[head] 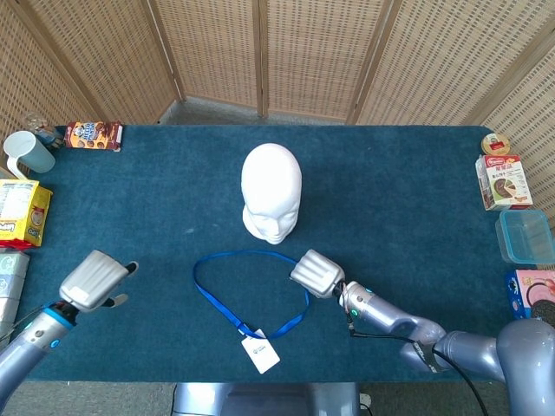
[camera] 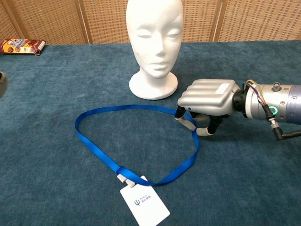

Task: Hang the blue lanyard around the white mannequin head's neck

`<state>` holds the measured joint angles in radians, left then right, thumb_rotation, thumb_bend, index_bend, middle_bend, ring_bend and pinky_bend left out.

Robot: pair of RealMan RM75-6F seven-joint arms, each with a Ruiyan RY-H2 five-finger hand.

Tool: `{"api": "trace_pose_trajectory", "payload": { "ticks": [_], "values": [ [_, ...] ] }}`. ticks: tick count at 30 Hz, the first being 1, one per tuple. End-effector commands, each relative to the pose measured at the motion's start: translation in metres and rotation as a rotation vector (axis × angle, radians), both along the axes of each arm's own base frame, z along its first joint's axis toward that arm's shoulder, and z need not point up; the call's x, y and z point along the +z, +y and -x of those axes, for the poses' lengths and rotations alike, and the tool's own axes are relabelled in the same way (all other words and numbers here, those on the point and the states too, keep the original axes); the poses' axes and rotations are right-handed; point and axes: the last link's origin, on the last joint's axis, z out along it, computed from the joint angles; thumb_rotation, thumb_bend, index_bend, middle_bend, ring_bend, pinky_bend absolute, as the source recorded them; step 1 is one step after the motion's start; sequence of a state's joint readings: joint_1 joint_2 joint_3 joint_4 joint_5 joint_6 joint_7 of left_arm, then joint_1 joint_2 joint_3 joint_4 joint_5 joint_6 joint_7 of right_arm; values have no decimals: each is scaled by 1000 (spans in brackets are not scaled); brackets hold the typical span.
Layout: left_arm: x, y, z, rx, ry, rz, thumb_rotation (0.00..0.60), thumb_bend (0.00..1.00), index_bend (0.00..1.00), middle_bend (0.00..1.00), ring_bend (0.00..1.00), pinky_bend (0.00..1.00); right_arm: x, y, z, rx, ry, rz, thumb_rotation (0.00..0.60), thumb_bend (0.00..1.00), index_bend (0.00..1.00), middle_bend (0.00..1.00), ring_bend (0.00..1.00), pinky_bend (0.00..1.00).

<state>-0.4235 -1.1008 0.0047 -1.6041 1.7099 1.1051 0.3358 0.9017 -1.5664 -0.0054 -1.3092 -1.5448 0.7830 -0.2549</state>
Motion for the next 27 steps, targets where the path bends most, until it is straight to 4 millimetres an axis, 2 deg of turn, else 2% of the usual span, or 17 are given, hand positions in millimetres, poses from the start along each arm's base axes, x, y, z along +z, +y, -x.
{"api": "trace_pose_trajectory", "payload": {
  "ticks": [1, 9, 27],
  "values": [
    [-14, 7, -14, -22, -2, 60, 499, 204, 499, 1000, 1000, 1000, 0, 0, 1, -6, -2, 0, 600, 430, 622, 1000, 1000, 1000],
    [-42, 19, -29, -23, -11, 166, 498, 210, 536, 1000, 1000, 1000, 2, -1, 3, -11, 7, 7, 600, 431, 624, 1000, 1000, 1000],
    [-77, 42, -44, -60, 60, 262, 500, 212, 538, 1000, 1000, 1000, 0, 0, 5, -27, 0, 9, 600, 434, 633, 1000, 1000, 1000]
  ]
}}
